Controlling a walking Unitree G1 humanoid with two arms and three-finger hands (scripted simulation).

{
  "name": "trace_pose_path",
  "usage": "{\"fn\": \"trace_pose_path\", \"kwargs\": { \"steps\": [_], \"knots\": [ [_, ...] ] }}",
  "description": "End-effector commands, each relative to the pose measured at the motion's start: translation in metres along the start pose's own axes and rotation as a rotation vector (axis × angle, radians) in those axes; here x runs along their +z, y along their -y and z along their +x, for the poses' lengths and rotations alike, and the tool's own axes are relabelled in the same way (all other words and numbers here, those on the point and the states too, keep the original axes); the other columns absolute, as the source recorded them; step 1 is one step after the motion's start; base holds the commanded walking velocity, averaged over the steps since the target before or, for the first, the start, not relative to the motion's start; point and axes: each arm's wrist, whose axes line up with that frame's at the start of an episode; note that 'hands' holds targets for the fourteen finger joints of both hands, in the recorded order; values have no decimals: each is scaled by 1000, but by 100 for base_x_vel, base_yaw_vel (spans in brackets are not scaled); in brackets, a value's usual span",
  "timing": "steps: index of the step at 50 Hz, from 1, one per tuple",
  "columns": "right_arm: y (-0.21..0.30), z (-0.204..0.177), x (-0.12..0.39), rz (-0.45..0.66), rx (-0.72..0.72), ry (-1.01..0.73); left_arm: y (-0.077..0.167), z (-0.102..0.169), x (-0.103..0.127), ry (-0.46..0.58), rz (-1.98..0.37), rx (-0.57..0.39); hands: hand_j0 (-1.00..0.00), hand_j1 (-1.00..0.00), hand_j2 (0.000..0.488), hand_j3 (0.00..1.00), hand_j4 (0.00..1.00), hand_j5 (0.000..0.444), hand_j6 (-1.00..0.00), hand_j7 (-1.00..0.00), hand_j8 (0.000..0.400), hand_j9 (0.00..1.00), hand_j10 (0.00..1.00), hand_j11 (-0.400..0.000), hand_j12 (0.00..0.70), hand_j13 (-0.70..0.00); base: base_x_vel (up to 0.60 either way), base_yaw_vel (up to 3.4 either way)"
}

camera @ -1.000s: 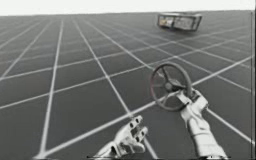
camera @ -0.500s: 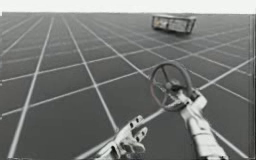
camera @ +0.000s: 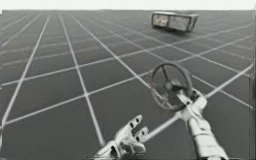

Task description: Pick up and drop off the object

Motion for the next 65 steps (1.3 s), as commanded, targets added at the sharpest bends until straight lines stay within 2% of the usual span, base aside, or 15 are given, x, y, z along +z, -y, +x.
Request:
{"fn": "trace_pose_path", "kwargs": {
  "steps": [1, 65],
  "knots": [
    [-4, -3, 13, 36, 25, 36, 4, -1, 2, 6, 14, -6, 0, 0, 0, 1000, 1000, 0, 0, 0, 0, 1000, 1000, -400, 0, -700, 59, 2],
    [-4, -3, 13, 36, 25, 36, 4, -1, 2, 6, 14, -6, 0, 0, 0, 1000, 1000, 0, 0, 0, 0, 1000, 1000, -400, 0, -700, 58, 4]
  ]
}}
